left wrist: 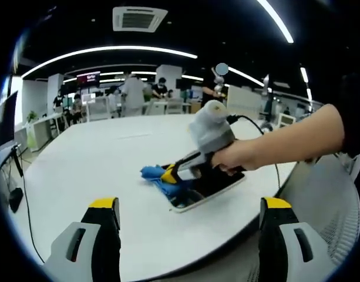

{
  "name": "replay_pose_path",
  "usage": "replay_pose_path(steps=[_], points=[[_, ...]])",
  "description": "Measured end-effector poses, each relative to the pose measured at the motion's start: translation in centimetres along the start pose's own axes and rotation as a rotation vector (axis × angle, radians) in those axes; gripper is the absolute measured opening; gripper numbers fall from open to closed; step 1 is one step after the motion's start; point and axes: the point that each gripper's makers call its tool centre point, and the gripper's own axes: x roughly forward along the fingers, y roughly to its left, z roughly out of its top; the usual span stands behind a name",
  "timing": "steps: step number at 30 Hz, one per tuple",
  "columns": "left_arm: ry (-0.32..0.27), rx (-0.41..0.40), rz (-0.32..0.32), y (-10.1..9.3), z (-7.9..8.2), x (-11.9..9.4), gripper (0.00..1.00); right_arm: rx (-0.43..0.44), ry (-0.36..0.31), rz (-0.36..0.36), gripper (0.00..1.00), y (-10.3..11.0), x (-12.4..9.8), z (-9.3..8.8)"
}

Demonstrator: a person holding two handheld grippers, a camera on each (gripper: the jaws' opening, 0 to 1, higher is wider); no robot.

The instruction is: Wipe the mirror surface with the cleaning cloth until all visible marks leave the cleaned area.

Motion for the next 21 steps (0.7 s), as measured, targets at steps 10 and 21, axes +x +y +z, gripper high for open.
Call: replay_pose_path(steps=[10,21], points=[[0.003,-0.001,0.0,-0.1,0.0,0.0,0.99,0.001,0.017,-0.03,0.0,-2.1,1.5,0.9],[0.006,-0.001,0.0,0.0,-0.1,0.0,0.99,0.016,0.016,-0.061,0.0,-3.3,2.3,1.3]])
